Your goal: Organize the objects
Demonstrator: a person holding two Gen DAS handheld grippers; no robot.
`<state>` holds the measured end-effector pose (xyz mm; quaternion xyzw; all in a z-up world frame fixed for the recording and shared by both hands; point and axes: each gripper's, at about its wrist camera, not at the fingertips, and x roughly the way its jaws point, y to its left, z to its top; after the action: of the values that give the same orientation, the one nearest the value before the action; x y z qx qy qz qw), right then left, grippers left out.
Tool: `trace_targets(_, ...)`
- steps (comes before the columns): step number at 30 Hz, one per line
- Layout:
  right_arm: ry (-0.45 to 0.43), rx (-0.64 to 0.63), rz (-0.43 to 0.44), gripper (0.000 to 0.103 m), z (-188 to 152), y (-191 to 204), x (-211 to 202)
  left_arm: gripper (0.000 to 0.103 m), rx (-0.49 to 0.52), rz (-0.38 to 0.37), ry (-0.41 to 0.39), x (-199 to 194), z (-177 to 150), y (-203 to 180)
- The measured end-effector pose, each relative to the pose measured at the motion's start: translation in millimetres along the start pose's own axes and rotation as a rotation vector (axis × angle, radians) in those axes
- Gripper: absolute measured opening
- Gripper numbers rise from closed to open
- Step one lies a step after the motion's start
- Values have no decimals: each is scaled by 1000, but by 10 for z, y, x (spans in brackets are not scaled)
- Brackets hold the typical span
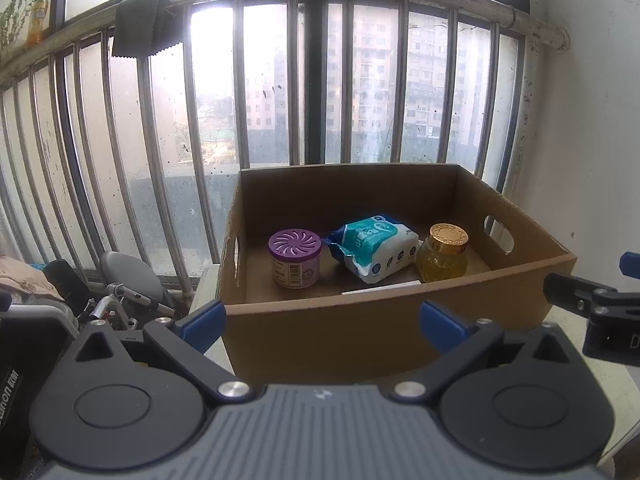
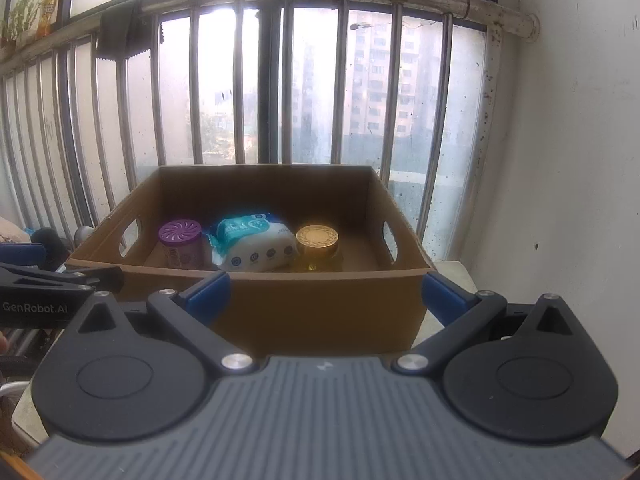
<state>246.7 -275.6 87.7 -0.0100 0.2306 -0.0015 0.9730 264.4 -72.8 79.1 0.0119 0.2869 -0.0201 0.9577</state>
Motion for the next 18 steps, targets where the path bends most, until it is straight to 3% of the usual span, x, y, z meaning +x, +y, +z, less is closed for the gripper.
trace_targets(4,15,0,56,102,13,54,100,103,-2,20,-2,18,19,-20)
trace_targets(18,55,3,50,102,13,-4,311,103,23,30,17,143,80,-113)
